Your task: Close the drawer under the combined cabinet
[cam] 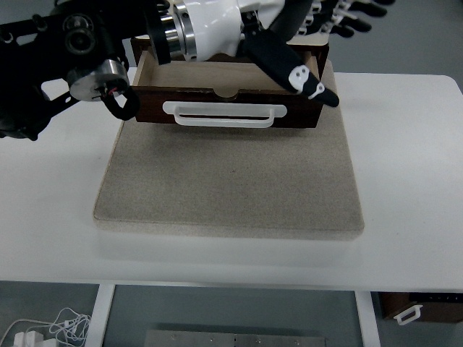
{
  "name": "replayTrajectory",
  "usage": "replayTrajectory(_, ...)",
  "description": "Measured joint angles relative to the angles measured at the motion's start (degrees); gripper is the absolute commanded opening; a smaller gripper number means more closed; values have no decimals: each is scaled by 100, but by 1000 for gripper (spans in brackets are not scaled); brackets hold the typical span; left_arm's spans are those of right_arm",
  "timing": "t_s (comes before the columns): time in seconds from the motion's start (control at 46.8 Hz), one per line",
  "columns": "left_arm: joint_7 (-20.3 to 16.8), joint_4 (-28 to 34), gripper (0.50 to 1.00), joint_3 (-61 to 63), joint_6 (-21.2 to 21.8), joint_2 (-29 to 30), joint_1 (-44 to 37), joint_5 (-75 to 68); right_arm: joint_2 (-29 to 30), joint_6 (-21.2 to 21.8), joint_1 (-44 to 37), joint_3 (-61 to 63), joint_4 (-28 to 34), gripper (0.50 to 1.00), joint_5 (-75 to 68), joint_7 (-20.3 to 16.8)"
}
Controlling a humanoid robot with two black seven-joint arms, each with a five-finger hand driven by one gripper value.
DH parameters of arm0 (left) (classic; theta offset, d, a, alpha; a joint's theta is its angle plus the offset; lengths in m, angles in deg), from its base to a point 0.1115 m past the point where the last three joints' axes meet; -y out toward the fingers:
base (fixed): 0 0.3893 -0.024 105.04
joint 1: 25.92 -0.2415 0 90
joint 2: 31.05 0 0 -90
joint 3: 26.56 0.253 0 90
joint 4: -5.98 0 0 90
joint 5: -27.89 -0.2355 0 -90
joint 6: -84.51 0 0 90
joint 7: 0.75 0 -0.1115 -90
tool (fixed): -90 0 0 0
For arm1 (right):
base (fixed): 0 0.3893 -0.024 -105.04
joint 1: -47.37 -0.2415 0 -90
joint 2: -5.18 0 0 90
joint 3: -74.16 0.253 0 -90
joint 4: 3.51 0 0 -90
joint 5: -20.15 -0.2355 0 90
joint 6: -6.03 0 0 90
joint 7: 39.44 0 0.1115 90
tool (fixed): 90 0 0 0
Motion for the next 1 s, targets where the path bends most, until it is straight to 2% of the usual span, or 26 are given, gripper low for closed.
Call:
replayTrajectory(0.214,125,-15,984,648,11,-296,-47,-637,0,0,0,2,-1,952,0,0)
replayTrajectory(0.534,837,-19,996,1480,-77,-476,-42,-682,0,-3,0,-1,-1,952,0,0)
replayTrajectory(0.641,1133,-19,996,1624,-289,-473,-15,-674,0,-2,0,0,2,952,0,-1)
replayTrajectory(0.705,1389,-36,996,1630,-393,-473,-3,-655,0,-2,0,1,1,952,0,-1)
replayTrajectory(0.854,2237,-139,999,1575,-498,-454,74,-511,0,0,1,0,1,952,0,-1)
replayTrajectory(1.004,2852,-77,999,1557,-657,-414,186,-177,0,1,1,-1,0,952,0,-1)
